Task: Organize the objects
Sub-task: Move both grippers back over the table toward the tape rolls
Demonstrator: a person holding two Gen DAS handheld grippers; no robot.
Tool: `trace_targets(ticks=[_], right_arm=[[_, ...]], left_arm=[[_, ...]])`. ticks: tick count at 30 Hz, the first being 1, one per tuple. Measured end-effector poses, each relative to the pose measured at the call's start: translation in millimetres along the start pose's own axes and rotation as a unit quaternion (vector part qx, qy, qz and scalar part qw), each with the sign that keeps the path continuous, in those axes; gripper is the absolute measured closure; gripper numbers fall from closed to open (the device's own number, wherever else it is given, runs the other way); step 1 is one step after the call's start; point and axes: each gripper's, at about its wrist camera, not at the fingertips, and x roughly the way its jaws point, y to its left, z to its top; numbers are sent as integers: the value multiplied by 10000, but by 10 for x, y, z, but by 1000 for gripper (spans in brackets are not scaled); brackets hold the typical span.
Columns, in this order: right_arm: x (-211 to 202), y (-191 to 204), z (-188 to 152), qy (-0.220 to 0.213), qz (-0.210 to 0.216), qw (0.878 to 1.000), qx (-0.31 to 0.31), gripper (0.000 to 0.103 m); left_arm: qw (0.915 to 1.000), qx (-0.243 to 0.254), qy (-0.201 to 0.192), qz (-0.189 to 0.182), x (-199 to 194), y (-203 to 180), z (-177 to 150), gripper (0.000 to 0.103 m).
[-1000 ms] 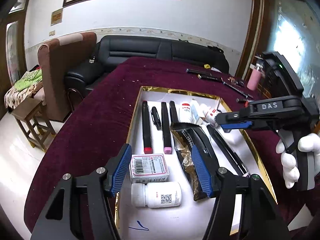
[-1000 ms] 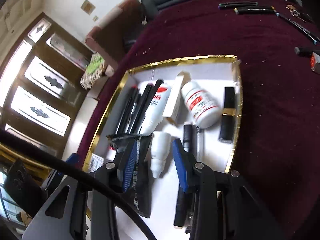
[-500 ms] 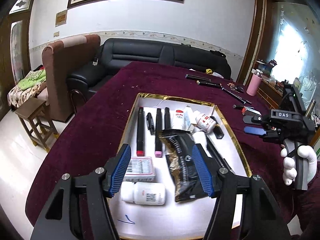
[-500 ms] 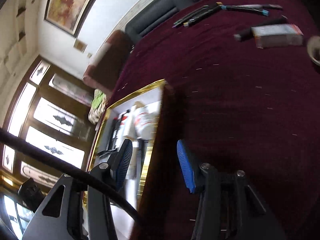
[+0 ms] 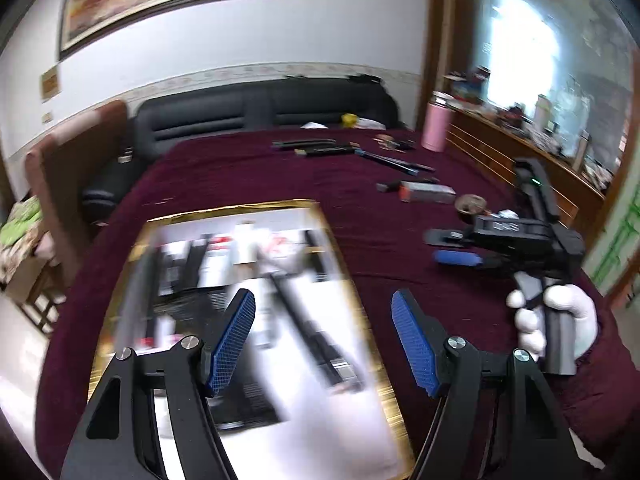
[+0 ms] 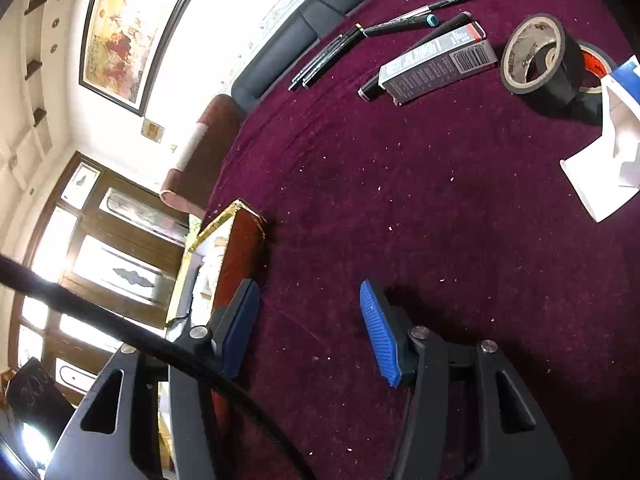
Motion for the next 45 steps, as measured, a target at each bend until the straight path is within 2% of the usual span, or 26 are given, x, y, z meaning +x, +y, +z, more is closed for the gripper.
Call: trace_targets(ticks=[6,12,23,35,37,41,43,45], right_arm=[[-17,-74,-3,-8,172,9997,185,50],[-22,-107,-3,18,106,9999,133,50],[37,-117,-21,51,-148,9999,29,49],[41,-114,-38,53,-183,9998,-43,48],[-31,-93,-30,-95,-157,9998,-37,48],[-428,125,-21,-725,-204,9965,-367,48],[-674,295,-12,-976,-452,9916,-725,48],[-973,518,5,-1408,-972,9775,-1233,48]], left_arm=[[9974,392,265,-548,245,-546,58,38],[9932,611,441,-891,248,-790,-43,38],[9935,356,517,-953,193,-608,-123,38],[9900,400,768,-1114,356,-740,-208,38],[9893,393,797,-1154,382,-765,-202,38],[9884,605,868,-1085,466,-886,-169,38],[9874,713,940,-1052,551,-957,-144,38],[9861,773,1010,-1067,666,-1032,-123,38]])
